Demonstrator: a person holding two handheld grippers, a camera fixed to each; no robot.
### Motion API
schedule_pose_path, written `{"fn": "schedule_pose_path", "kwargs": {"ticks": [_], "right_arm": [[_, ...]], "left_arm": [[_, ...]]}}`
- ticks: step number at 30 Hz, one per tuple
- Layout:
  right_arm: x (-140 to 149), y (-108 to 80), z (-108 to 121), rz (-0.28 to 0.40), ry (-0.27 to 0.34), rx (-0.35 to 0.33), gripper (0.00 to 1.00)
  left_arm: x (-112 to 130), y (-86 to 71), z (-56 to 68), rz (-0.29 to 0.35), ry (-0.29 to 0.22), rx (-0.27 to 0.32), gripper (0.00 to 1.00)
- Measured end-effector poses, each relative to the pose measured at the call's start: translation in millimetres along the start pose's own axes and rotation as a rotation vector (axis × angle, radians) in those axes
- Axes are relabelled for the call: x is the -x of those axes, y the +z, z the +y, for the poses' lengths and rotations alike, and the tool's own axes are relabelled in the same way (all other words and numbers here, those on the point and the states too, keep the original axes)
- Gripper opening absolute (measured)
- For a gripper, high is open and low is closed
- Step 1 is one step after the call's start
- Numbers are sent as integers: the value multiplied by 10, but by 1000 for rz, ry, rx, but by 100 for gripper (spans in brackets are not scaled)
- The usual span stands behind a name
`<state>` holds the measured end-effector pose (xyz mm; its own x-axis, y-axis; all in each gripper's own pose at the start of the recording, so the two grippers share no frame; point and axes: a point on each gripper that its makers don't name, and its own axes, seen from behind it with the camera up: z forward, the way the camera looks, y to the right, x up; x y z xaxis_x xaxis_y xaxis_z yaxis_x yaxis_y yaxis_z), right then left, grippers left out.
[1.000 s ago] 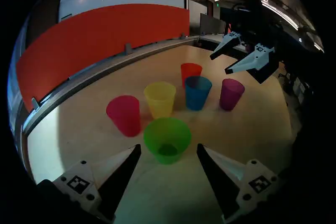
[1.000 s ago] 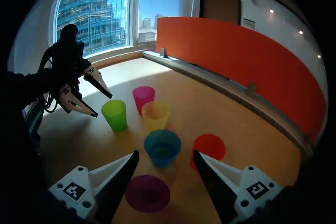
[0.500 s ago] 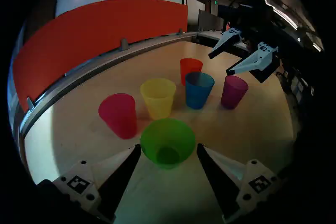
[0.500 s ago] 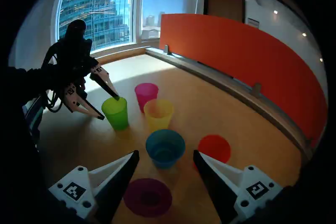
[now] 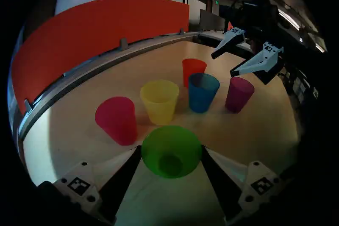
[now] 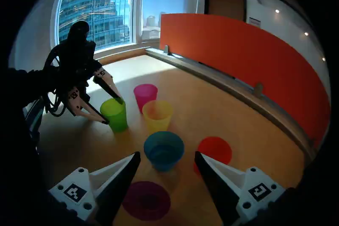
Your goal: Pour water
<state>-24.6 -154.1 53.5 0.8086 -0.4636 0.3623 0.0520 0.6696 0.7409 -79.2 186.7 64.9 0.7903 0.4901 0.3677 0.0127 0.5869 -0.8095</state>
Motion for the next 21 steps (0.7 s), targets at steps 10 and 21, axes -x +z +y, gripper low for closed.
{"fn": "schedule_pose_path", "kwargs": {"ticks": [10, 21], "right_arm": [[12, 26, -4, -4, 2, -7, 100], [68, 118, -26, -28, -2, -20, 100]], "left_arm": [[13, 39, -9, -8, 8, -14, 89], [-55, -25, -24, 20, -12, -12, 89]]}}
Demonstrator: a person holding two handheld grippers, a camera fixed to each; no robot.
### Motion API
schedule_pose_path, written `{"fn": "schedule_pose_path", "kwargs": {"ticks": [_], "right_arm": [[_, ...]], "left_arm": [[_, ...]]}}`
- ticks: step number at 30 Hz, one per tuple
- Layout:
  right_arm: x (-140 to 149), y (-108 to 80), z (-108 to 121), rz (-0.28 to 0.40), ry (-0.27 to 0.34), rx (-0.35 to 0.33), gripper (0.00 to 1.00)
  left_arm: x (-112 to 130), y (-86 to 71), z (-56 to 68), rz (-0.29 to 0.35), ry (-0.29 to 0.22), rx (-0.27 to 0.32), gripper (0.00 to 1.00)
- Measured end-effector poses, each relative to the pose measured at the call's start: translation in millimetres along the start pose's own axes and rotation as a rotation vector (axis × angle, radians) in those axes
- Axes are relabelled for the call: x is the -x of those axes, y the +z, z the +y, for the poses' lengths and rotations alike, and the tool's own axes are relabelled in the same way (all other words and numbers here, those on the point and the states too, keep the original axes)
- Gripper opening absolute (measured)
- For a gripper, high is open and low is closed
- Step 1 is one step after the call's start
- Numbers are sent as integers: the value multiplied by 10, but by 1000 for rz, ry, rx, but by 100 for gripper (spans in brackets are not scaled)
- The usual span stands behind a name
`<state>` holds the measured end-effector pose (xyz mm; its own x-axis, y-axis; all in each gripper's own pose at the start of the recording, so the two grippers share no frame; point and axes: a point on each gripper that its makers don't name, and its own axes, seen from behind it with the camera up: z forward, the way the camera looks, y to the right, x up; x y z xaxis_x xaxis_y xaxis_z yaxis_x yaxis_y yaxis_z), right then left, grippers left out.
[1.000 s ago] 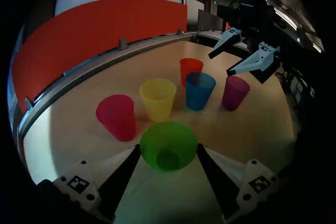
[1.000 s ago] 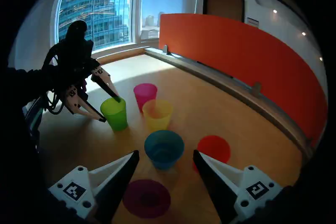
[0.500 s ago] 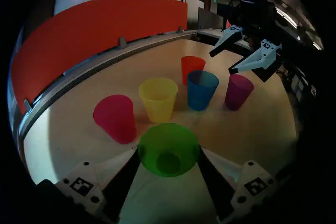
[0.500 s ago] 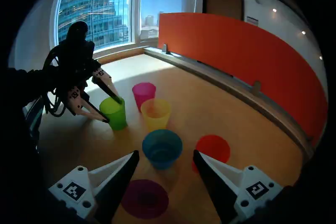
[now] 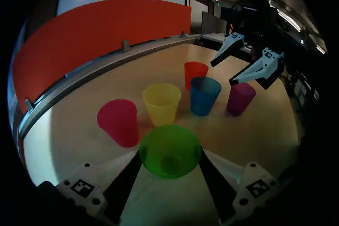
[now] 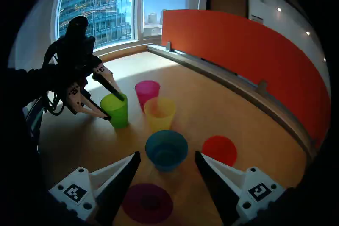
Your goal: Pour water
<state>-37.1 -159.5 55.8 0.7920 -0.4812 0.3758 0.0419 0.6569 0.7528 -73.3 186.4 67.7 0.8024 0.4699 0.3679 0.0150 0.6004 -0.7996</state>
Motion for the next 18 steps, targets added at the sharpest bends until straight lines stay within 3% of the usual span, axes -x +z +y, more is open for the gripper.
{"fn": "schedule_pose_path", "kwargs": {"ticks": [18], "right_arm": [[129, 251, 19, -50, -2, -13, 100]], "left_arm": [[-63, -124, -34, 25, 9, -13, 89]]}}
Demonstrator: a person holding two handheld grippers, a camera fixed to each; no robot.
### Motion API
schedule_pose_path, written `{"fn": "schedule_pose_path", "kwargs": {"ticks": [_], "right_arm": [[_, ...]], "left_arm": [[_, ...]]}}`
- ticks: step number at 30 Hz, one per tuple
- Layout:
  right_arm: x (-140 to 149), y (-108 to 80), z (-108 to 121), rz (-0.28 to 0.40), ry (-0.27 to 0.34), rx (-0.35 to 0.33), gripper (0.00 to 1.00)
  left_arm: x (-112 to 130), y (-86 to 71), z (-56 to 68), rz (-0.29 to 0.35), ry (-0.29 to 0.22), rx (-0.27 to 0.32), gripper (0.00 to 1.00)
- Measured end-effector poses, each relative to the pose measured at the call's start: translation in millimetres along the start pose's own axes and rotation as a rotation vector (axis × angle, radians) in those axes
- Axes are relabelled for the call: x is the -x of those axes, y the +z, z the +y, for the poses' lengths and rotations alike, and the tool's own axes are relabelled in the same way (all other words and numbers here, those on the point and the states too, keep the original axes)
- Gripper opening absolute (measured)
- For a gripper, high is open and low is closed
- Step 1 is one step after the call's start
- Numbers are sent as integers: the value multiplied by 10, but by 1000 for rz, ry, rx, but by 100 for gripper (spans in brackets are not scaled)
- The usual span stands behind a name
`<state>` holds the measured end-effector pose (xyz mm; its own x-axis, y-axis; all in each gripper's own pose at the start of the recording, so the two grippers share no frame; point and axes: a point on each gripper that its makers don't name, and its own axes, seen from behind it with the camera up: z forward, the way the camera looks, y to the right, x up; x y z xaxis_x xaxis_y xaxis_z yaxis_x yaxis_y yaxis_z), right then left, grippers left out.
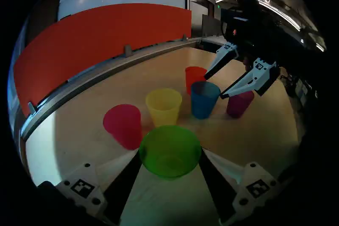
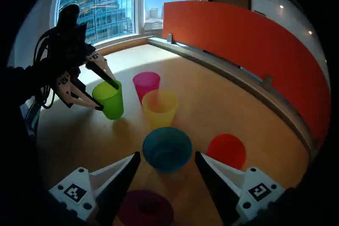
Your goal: Pour water
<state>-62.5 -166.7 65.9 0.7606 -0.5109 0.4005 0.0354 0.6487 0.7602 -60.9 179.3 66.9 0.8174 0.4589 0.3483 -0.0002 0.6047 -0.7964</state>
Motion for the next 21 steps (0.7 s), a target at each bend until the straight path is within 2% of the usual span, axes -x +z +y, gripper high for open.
{"fn": "schedule_pose_path", "kwargs": {"ticks": [21], "right_arm": [[65, 257, 26, -45, 12, -6, 100]], "left_arm": [[-26, -66, -23, 17, -1, -1, 89]]}}
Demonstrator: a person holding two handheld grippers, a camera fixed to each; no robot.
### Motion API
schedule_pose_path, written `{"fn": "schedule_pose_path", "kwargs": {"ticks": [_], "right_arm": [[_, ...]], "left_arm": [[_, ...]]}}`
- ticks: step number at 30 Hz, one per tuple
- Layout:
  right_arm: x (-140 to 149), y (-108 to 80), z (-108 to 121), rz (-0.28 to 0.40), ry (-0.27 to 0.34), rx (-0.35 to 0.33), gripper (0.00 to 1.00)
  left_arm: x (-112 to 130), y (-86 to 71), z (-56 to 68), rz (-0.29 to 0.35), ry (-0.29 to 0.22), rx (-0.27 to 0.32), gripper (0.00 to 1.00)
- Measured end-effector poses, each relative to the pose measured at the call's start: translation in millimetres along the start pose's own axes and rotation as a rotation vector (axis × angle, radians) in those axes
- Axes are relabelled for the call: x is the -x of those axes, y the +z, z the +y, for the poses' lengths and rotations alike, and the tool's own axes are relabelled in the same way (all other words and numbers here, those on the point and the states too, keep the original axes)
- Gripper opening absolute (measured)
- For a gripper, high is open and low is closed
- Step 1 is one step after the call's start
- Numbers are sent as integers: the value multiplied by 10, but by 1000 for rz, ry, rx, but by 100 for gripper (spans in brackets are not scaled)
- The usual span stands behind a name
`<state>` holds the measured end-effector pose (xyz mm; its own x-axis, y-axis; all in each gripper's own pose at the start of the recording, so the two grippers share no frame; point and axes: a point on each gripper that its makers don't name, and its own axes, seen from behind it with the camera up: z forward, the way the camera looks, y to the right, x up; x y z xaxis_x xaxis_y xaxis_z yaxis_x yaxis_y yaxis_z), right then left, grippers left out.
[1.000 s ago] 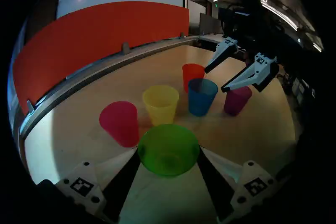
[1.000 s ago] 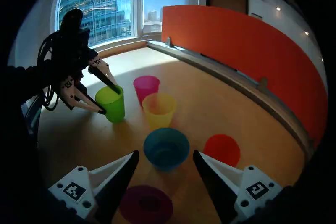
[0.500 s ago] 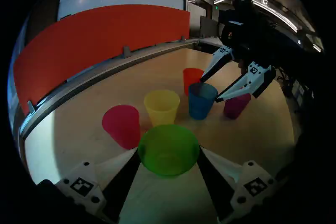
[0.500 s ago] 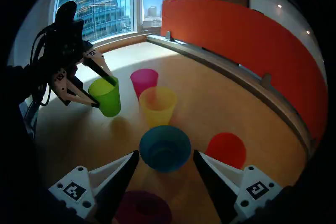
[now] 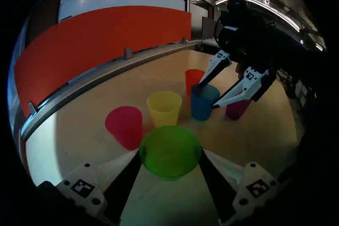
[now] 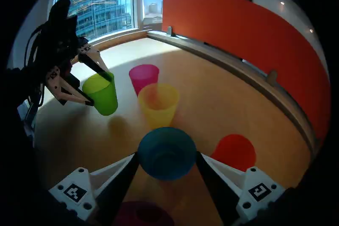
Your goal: Pour water
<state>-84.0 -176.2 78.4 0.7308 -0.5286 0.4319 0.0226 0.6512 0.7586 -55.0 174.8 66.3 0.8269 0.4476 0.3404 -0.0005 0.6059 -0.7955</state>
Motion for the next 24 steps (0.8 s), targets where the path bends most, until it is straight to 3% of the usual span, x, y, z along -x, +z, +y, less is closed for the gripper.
{"fn": "schedule_pose_path", "kwargs": {"ticks": [8, 12, 24], "right_arm": [[0, 70, -17, -8, 4, 1, 100], [5, 87, -23, -8, 7, 6, 92], [-27, -91, -130, 27, 17, 5, 91]], "left_arm": [[20, -16, -5, 1, -4, -1, 89], [18, -27, -3, 3, -2, -3, 89], [-58, -121, 58, 20, -4, -4, 89]]}}
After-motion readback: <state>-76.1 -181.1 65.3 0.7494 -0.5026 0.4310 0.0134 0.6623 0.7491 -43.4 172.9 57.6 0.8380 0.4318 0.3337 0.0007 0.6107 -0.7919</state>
